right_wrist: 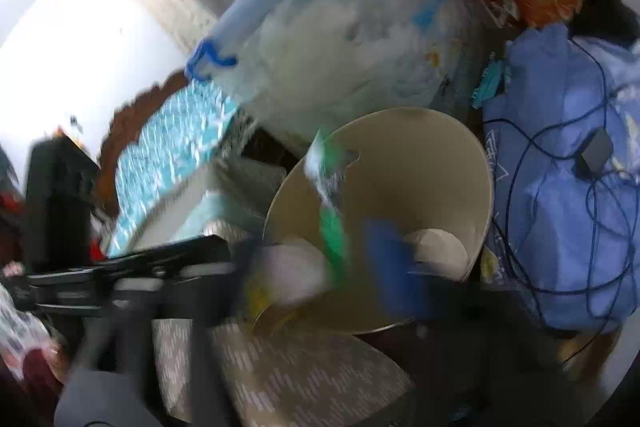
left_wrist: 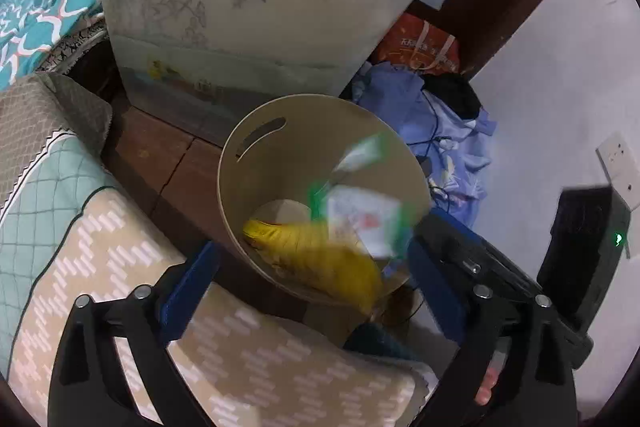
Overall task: Collect trash
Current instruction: 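Carry both items to the beige wastebasket and open both tools to drop them, then grasp the crumpled white paper with the left tool while the right tool grasps the pink cup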
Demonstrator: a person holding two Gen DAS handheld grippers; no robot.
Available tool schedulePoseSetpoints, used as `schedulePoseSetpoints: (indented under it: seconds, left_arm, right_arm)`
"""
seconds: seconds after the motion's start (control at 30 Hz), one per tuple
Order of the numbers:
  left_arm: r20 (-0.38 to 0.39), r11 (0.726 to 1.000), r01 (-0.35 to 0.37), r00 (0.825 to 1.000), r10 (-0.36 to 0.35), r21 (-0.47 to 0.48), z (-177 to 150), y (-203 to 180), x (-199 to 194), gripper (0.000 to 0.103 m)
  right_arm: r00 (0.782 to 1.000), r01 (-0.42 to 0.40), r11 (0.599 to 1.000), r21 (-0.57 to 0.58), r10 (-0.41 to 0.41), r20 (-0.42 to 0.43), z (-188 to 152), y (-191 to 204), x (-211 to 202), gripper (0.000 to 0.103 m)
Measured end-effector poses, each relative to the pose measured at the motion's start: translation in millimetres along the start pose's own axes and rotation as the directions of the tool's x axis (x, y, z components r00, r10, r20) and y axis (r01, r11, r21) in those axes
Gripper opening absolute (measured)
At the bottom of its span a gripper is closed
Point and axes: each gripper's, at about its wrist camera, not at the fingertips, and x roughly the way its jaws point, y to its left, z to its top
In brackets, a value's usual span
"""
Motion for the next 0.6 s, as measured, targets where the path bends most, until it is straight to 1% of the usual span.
schedulePoseSetpoints:
  seconds: [0.03, 0.07, 0.1, 0.13, 0.2, 0.23, 0.27, 0.37, 0.4, 0.43, 0.47, 0.5, 0.53, 0.57, 0.6]
  left_arm:
    - [0.008, 1.000, -0.007, 1.000, 0.008, -0.014, 1, 1, -3, 0.092]
    - [0.033, 1.000, -0.003, 0.999, 0.004, -0.024, 1, 1, -11, 0.092]
    - [0.064, 1.000, 0.004, 0.998, -0.002, -0.021, -1, 0, -22, 0.092]
    - [0.087, 1.000, 0.002, 0.996, 0.000, -0.016, -4, 1, -33, 0.092]
    - [0.133, 1.000, 0.001, 0.991, 0.002, -0.016, -15, 2, -60, 0.092]
    - [0.154, 1.000, 0.004, 0.988, -0.002, -0.016, -26, 5, -78, 0.092]
    - [0.169, 1.000, 0.000, 0.986, 0.003, -0.016, -36, 8, -92, 0.092]
    - [0.224, 0.999, -0.039, 0.974, 0.042, -0.016, -84, 23, -142, 0.092]
    - [0.235, 0.998, -0.052, 0.970, 0.056, -0.025, -102, 30, -157, 0.092]
    - [0.244, 0.998, -0.061, 0.967, 0.068, -0.035, -117, 37, -170, 0.092]
    - [0.252, 0.995, -0.077, 0.964, 0.089, -0.057, -139, 49, -186, 0.091]
    - [0.253, 0.993, -0.089, 0.962, 0.106, -0.079, -154, 58, -196, 0.091]
    - [0.250, 0.988, -0.103, 0.959, 0.130, -0.118, -176, 73, -209, 0.091]
    - [0.245, 0.980, -0.114, 0.957, 0.152, -0.163, -198, 89, -221, 0.089]
    - [0.242, 0.970, -0.130, 0.954, 0.179, -0.206, -217, 104, -233, 0.087]
  right_arm:
    - [1.000, 0.000, 1.000, -0.004, 0.000, 0.022, 0, -2, -6, 0.079]
    - [1.000, 0.001, 1.000, -0.014, -0.001, 0.027, 1, -1, -8, 0.079]
    - [0.998, 0.003, 1.000, -0.017, -0.002, 0.057, 0, 1, -17, 0.079]
    - [0.998, 0.001, 1.000, -0.015, 0.000, 0.065, -1, 3, -20, 0.079]
    - [0.997, -0.012, 1.000, -0.013, 0.013, 0.071, -3, 7, -25, 0.079]
    - [0.996, -0.044, 0.999, -0.023, 0.046, 0.076, -8, 19, -33, 0.079]
    - [0.996, -0.044, 0.999, -0.023, 0.046, 0.076, -8, 19, -33, 0.079]
    - [0.994, -0.080, 0.994, -0.078, 0.085, 0.065, -19, 46, -41, 0.077]
    - [0.993, -0.106, 0.987, -0.124, 0.112, 0.038, -29, 67, -40, 0.075]
    - [0.993, -0.106, 0.987, -0.124, 0.112, 0.038, -29, 67, -40, 0.072]
    - [0.992, -0.121, 0.982, -0.146, 0.125, 0.017, -33, 78, -37, 0.071]
    - [0.991, -0.134, 0.978, -0.160, 0.136, -0.003, -38, 87, -34, 0.066]
    - [0.986, -0.166, 0.970, -0.179, 0.160, -0.048, -45, 103, -27, 0.060]
    - [0.980, -0.192, 0.963, -0.187, 0.179, -0.084, -50, 114, -21, 0.057]
    - [0.967, -0.236, 0.951, -0.200, 0.210, -0.143, -59, 132, -10, 0.053]
